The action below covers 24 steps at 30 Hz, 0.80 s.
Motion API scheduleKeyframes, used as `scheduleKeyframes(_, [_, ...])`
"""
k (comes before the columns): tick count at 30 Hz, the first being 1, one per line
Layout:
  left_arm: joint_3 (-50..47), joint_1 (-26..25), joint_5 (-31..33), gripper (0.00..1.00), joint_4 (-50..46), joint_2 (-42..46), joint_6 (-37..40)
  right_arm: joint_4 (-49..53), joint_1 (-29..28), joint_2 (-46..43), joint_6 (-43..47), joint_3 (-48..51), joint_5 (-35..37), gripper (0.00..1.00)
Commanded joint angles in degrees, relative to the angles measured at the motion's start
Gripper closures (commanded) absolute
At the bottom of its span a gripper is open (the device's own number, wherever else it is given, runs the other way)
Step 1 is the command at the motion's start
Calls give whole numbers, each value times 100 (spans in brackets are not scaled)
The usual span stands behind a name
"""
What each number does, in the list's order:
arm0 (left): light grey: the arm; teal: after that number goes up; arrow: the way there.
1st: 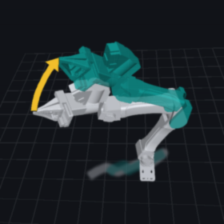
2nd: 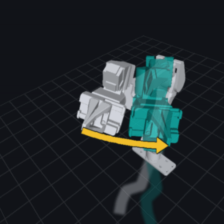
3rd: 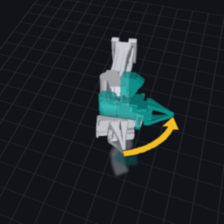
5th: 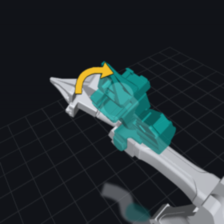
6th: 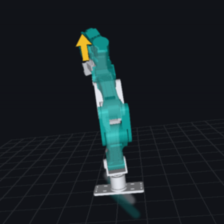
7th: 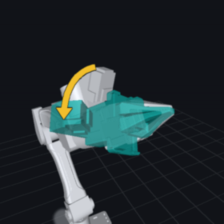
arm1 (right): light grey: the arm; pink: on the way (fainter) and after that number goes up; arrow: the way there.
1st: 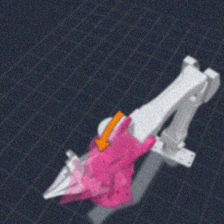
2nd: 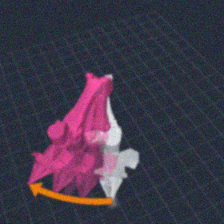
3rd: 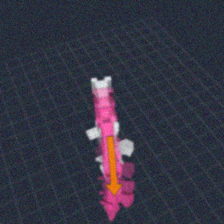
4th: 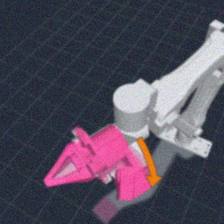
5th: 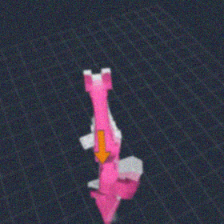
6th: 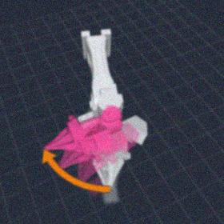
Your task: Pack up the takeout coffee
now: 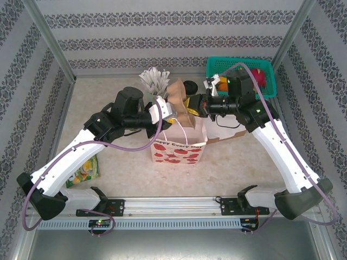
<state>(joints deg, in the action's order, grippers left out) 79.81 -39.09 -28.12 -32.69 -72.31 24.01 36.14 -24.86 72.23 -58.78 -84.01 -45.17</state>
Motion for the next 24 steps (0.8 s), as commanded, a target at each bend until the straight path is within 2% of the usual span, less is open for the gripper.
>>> scheduleKeyframes(1, [-49, -81, 175, 100, 386, 121, -48, 15, 75, -345, -28, 120, -266, 100])
scheduleKeyframes(7, [-87, -81, 328, 100, 436, 129, -67, 31, 361, -705, -53, 259, -510, 100])
scheduleKeyframes(13, [-80, -81, 360, 100, 500, 77, -130, -326, 394, -946, -324, 612, -872, 100])
scheduleKeyframes(17, [-97, -81, 256, 100, 517, 69, -103, -433, 394, -992, -405, 852, -749, 100])
scheduleKeyframes(21, [-165, -81, 180, 100, 535, 100, -5, -1043, 393, -900, -756, 1198, -821, 100])
scheduleKeyframes(24, [-233, -81, 105, 100, 553, 145, 105, -973, 407, -821, -618, 1265, -680, 100])
